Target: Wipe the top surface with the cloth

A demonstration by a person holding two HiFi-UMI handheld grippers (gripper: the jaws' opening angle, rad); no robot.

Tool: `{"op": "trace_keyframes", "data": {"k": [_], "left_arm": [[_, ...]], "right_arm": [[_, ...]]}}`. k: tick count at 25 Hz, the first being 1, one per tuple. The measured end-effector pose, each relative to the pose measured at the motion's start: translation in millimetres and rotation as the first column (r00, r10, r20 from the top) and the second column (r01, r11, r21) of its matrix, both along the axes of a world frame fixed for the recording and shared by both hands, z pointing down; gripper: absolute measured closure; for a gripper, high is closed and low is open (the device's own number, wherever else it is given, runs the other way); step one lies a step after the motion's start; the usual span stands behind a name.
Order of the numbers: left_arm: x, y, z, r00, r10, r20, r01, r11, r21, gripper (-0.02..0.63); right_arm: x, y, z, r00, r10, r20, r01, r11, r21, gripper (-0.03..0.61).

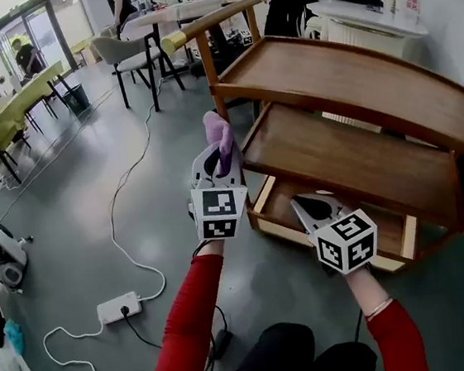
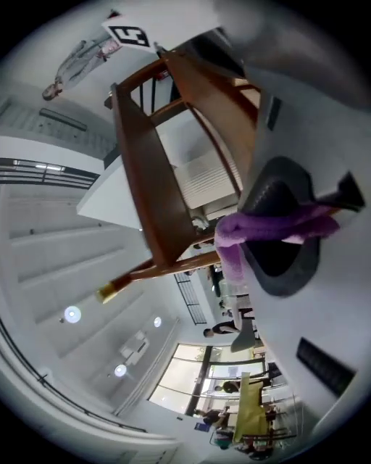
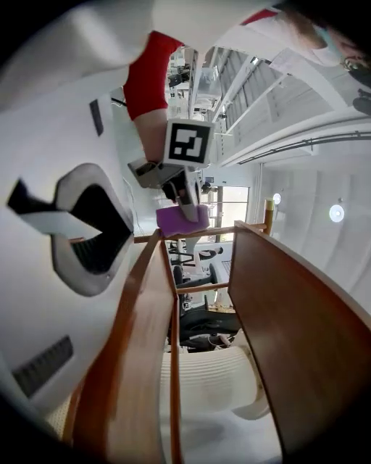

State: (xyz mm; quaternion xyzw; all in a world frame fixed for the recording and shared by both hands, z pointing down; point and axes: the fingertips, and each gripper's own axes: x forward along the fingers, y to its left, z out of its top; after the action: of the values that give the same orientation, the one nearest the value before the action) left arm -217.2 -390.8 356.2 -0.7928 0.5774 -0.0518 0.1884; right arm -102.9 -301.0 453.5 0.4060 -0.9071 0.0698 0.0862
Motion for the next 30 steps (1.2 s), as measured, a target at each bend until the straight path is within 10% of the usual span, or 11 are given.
{"op": "trace_keyframes", "data": {"k": [13,22,25,28,30], "left_arm": [[9.1,5.7,154.2,0.999,-0.001,0.041,0.010,0.976,-0.217,0.565],[27.9,-9.5,316.0,0.990,0.045,0.136,0.044,0.809,-0.586,0.565],[30.0,-5.1,308.9,0.999,0.006,0.054,0.028,0.799,-0.600,0.565],[43.7,36.5,250.4,0.971,-0.057,-0.232,-0.070,0.861,-0.503,0.565],[106.7,81.2,182.2,0.913,0.092,-0.398,-0.243,0.905,-0.348,0.565]], "right_arm": [[37.4,38.1,82.4,0.998,0.043,-0.036,-0.048,0.990,-0.133,0.574],[73.8,57.0,116.6,0.993,0.100,-0.070,-0.111,0.976,-0.188,0.574],[86.9,55.0,114.3,0.989,0.139,-0.046,-0.146,0.971,-0.188,0.574],[100.9,53.1,104.9,0.982,0.188,0.002,-0.185,0.966,-0.179,0.574],[141.9,66.5,90.8,0.950,0.312,0.015,-0.306,0.938,-0.161,0.574]]}}
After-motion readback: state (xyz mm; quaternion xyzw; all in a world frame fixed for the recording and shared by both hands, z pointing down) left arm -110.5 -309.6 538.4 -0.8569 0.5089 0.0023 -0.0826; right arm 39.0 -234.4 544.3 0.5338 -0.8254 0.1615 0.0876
